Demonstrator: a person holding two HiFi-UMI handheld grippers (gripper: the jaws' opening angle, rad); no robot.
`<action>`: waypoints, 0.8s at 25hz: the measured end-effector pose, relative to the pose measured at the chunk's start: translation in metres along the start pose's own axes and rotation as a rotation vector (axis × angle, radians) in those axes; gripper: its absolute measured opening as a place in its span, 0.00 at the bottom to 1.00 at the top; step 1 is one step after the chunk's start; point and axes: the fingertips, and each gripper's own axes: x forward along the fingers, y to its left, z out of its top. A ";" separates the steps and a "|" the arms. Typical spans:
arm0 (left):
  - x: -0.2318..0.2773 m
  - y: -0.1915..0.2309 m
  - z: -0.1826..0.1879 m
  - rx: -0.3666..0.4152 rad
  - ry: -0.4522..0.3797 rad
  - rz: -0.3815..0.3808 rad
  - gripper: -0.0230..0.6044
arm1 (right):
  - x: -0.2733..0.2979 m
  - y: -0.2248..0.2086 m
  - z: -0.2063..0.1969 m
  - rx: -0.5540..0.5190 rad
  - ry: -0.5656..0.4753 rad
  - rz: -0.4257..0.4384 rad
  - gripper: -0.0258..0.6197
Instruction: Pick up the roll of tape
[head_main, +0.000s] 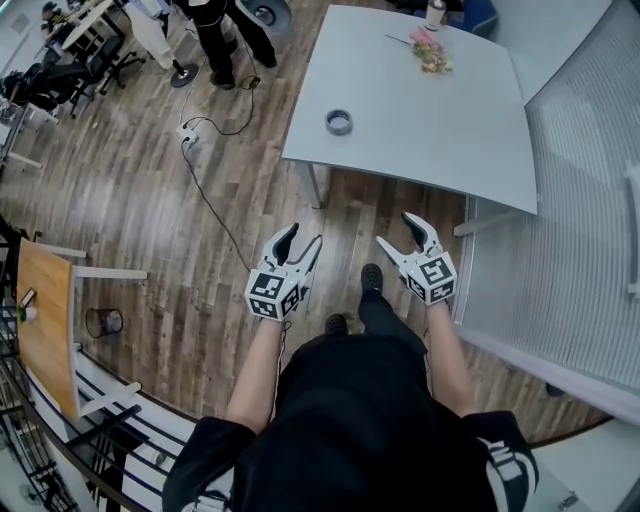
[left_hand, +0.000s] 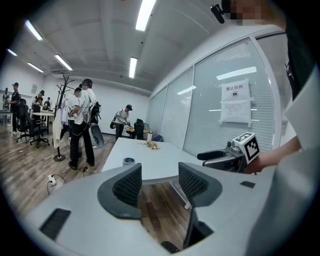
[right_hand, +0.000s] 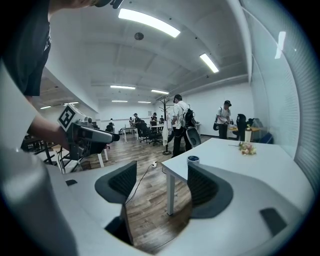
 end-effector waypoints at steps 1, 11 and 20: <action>0.004 0.000 0.001 0.000 0.000 0.003 0.40 | 0.002 -0.004 0.000 -0.001 0.002 0.004 0.54; 0.053 0.010 0.009 -0.027 0.005 0.055 0.40 | 0.027 -0.061 0.005 -0.004 0.019 0.046 0.54; 0.093 0.017 0.018 -0.050 -0.003 0.112 0.40 | 0.050 -0.101 0.011 -0.016 0.039 0.108 0.54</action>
